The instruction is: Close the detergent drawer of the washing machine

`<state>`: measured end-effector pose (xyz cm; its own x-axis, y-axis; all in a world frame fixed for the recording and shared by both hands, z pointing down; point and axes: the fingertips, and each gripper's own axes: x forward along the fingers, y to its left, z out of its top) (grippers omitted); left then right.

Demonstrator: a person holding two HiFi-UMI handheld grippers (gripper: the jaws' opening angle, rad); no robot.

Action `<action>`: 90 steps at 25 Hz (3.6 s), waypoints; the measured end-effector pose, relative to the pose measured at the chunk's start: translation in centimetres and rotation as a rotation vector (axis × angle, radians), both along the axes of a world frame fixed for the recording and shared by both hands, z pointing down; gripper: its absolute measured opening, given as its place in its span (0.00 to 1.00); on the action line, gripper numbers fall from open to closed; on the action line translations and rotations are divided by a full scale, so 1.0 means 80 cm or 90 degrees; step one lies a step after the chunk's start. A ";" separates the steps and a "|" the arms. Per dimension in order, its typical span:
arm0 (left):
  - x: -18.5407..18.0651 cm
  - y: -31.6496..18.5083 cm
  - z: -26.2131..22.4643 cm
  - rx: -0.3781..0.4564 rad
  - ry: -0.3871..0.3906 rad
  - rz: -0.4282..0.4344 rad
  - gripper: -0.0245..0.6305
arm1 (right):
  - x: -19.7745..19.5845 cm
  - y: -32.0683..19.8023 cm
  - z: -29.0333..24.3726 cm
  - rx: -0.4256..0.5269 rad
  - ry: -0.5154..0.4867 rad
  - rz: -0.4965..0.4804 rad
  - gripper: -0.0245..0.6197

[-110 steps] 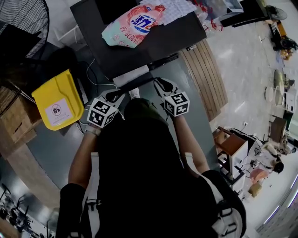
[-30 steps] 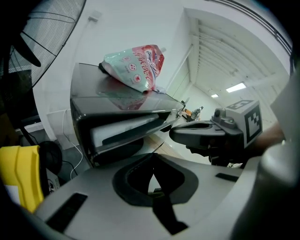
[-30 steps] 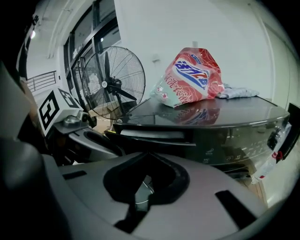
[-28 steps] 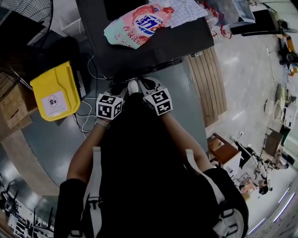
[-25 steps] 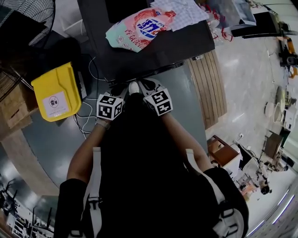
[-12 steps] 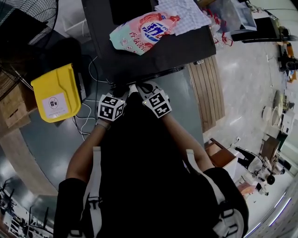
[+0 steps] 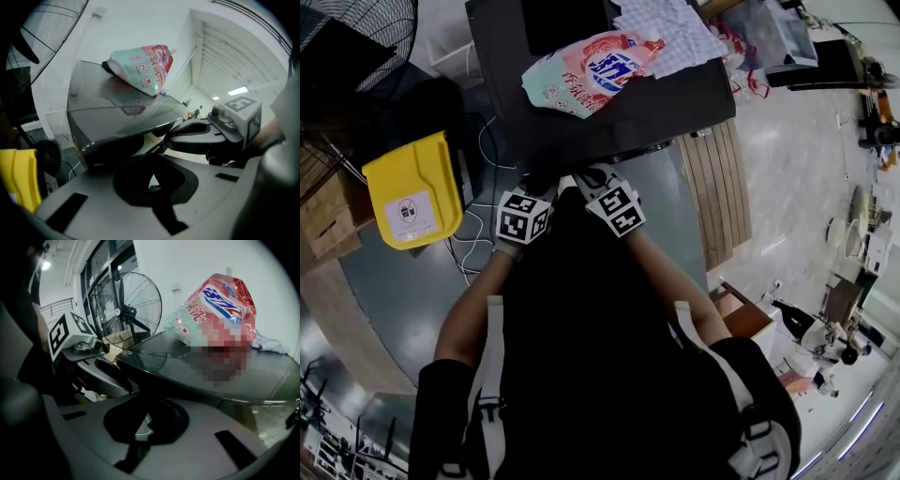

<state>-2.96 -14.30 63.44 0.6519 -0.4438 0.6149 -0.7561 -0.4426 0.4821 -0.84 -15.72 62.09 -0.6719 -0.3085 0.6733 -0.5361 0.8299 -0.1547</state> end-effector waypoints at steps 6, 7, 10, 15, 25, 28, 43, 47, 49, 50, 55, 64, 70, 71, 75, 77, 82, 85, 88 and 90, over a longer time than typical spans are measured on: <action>-0.001 -0.001 0.004 -0.025 0.010 0.004 0.05 | -0.007 0.003 0.005 -0.007 0.022 -0.047 0.06; -0.001 -0.001 0.005 -0.027 0.011 0.004 0.05 | -0.007 0.003 0.006 -0.008 0.023 -0.050 0.06; 0.000 -0.002 0.005 -0.029 0.015 0.003 0.05 | -0.008 0.003 0.006 -0.010 0.023 -0.051 0.06; -0.002 -0.002 0.005 -0.026 0.020 0.002 0.05 | -0.009 0.002 0.006 -0.010 0.017 -0.028 0.06; -0.020 0.002 -0.014 -0.010 0.030 -0.009 0.05 | -0.018 0.007 -0.026 -0.012 -0.036 0.034 0.06; -0.025 0.004 -0.028 -0.003 0.040 -0.003 0.05 | -0.014 0.011 -0.038 -0.018 -0.045 0.051 0.06; -0.070 -0.007 -0.165 0.134 0.090 -0.014 0.05 | 0.018 0.015 -0.186 0.056 -0.138 0.154 0.06; -0.077 -0.013 -0.215 0.195 0.090 -0.015 0.05 | 0.025 0.017 -0.233 0.100 -0.151 0.167 0.06; -0.080 -0.015 -0.241 0.230 0.083 -0.008 0.05 | 0.028 0.018 -0.255 0.125 -0.158 0.169 0.06; -0.080 -0.016 -0.253 0.248 0.080 -0.005 0.05 | 0.029 0.018 -0.266 0.137 -0.162 0.171 0.06; -0.077 -0.016 -0.315 0.326 0.068 0.017 0.05 | 0.039 0.019 -0.320 0.188 -0.184 0.191 0.06; -0.074 -0.019 -0.388 0.420 0.036 0.035 0.05 | 0.040 0.015 -0.387 0.255 -0.228 0.195 0.06; -0.074 -0.021 -0.403 0.440 0.029 0.031 0.05 | 0.040 0.016 -0.401 0.261 -0.233 0.199 0.06; -0.073 -0.021 -0.404 0.440 0.029 0.031 0.05 | 0.039 0.016 -0.401 0.262 -0.231 0.197 0.06; -0.073 -0.021 -0.406 0.445 0.033 0.034 0.05 | 0.035 0.016 -0.400 0.261 -0.237 0.192 0.06; -0.073 -0.022 -0.406 0.445 0.037 0.032 0.05 | 0.034 0.014 -0.397 0.253 -0.242 0.201 0.06; -0.077 -0.023 -0.406 0.433 0.040 0.026 0.05 | 0.034 0.011 -0.395 0.245 -0.245 0.211 0.06; -0.079 -0.022 -0.401 0.429 0.048 0.024 0.05 | 0.033 0.011 -0.392 0.240 -0.247 0.213 0.06; -0.079 -0.022 -0.397 0.422 0.056 0.022 0.05 | 0.033 0.009 -0.389 0.234 -0.249 0.219 0.06; -0.079 -0.024 -0.398 0.418 0.054 0.020 0.05 | 0.032 0.009 -0.389 0.233 -0.250 0.218 0.06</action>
<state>-9.29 -16.18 31.60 0.7051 -0.6886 0.1695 -0.7091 -0.6863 0.1615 1.73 -14.98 31.00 -0.6697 -0.7131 0.2074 -0.7415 0.6578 -0.1322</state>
